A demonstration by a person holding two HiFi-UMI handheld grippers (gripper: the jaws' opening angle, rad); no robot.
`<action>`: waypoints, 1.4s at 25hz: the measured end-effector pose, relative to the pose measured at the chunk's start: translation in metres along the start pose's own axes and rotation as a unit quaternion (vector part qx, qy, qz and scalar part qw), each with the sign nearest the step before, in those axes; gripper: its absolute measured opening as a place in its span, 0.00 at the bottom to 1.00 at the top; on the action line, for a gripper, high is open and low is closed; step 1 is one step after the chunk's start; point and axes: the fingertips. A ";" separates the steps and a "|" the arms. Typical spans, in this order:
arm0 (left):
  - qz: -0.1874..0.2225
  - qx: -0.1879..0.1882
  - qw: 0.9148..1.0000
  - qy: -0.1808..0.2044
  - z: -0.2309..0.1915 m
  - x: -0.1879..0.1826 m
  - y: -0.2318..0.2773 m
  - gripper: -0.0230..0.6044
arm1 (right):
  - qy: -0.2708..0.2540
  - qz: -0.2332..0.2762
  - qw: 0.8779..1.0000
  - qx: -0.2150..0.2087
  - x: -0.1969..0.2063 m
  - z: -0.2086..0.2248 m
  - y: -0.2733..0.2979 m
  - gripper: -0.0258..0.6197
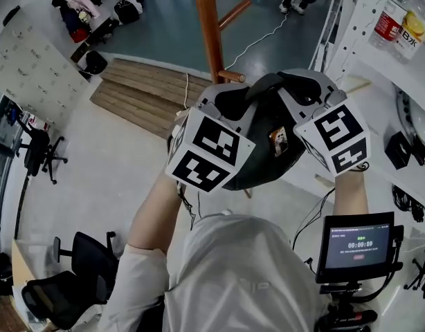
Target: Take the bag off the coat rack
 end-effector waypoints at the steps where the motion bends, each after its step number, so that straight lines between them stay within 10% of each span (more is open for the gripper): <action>1: 0.000 0.006 1.000 0.005 0.005 -0.001 0.001 0.13 | 0.003 -0.001 1.000 0.006 0.003 0.000 -0.006 0.10; 19: 0.038 0.143 0.987 0.069 0.099 -0.007 -0.016 0.13 | 0.066 -0.061 0.987 0.134 0.044 -0.033 -0.097 0.10; 35: 0.067 0.292 0.948 0.112 0.216 0.020 0.051 0.13 | 0.153 -0.148 0.940 0.268 0.167 -0.038 -0.167 0.10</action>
Point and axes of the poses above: the fingertips, and each gripper's own axes: y forward along the fingers, z to its right, x out of its underside, and after that the axes turned 2 degrees about y, right-handed
